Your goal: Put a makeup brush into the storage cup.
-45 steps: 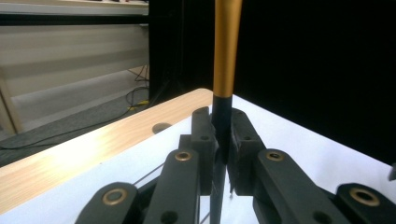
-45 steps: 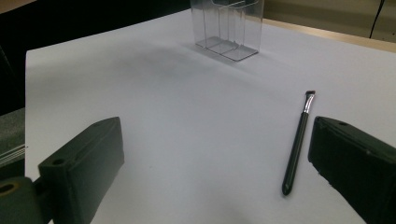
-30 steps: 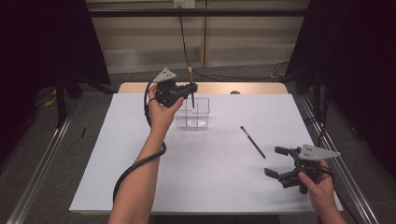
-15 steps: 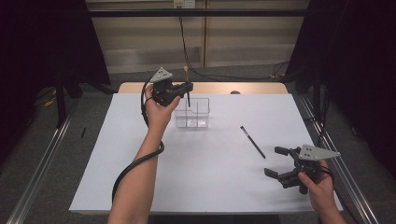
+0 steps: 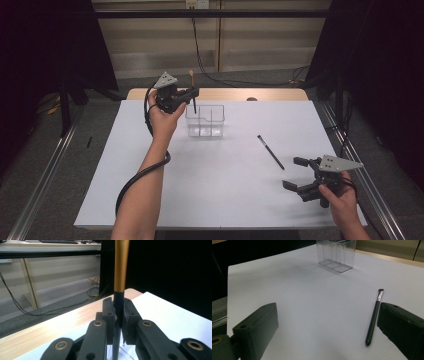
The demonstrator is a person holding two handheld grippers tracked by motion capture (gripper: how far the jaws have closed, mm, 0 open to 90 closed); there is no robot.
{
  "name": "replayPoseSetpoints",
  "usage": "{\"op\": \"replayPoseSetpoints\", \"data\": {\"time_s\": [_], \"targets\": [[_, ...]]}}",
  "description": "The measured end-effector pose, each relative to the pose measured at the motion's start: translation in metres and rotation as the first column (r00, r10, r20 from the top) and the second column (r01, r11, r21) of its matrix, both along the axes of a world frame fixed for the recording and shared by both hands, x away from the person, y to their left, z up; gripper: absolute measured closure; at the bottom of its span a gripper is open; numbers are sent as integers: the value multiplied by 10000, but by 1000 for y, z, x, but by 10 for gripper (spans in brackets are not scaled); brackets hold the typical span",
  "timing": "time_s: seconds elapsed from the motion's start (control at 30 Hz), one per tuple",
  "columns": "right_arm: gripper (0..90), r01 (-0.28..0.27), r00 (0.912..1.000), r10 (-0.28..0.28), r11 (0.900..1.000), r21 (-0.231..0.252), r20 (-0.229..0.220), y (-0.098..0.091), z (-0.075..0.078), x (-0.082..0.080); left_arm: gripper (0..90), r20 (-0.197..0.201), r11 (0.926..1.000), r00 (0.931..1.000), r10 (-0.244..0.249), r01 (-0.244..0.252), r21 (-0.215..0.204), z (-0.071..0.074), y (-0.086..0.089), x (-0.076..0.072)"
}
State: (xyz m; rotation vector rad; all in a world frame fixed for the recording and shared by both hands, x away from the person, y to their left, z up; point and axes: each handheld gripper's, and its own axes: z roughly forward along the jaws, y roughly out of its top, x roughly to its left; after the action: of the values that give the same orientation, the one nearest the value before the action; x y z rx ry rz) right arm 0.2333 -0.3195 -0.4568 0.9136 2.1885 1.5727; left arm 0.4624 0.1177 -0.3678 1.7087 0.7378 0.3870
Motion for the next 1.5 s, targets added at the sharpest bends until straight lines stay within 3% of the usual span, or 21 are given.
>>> {"op": "replayPoseSetpoints", "data": {"time_s": [0.63, 1.5], "targets": [[31, 1, 10000, -1, 10000, 19, 57, 0, 1, 0, 829, -88, 9997, 9998, 161, -160, 160, -13, 1, -1], [31, -34, 10000, 34, 10000, -5, 42, 0, 1, 0, 824, -382, 9998, 9993, -19, 26, 180, -29, -4, -4]]}}
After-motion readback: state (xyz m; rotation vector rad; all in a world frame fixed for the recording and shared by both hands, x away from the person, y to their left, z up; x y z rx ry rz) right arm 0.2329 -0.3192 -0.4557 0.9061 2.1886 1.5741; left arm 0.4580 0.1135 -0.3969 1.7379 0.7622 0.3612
